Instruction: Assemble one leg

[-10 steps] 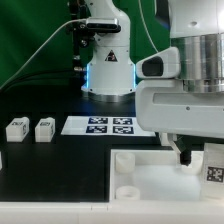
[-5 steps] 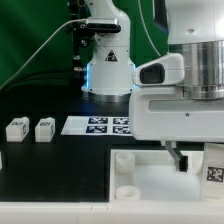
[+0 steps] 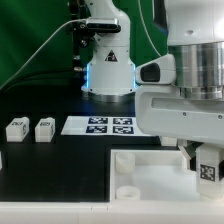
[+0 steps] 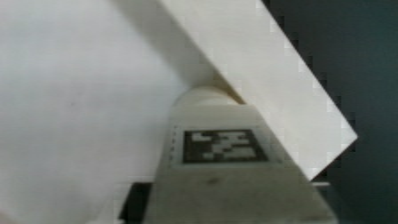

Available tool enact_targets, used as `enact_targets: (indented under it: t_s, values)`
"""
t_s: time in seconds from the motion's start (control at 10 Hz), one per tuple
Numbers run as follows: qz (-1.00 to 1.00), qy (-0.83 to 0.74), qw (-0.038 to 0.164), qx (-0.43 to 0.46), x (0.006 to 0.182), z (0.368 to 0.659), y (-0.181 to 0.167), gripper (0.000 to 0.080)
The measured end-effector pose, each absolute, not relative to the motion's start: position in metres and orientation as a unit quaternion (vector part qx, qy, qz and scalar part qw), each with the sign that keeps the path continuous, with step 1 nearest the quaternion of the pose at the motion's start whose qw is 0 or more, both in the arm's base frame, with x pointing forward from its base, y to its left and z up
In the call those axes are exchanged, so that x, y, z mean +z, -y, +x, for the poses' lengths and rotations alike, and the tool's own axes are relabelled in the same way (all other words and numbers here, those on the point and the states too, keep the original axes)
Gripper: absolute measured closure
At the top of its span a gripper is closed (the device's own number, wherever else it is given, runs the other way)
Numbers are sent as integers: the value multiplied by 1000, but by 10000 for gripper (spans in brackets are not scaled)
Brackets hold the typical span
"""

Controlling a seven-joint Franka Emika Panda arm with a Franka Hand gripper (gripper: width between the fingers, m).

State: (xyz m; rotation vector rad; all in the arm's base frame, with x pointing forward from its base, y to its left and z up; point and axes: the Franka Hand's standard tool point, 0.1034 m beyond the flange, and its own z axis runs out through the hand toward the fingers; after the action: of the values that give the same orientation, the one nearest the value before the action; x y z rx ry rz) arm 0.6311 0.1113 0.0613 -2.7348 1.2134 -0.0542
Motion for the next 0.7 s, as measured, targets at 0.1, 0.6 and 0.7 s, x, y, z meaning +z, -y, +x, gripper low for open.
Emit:
enact_targets:
  t_s: [0.1, 0.6, 0.7]
  values:
    - [-873, -482, 77, -9, 60, 632, -111, 511]
    - [-642, -761, 87, 36, 60, 632, -112, 509]
    - [-644, -759, 86, 37, 60, 631, -111, 509]
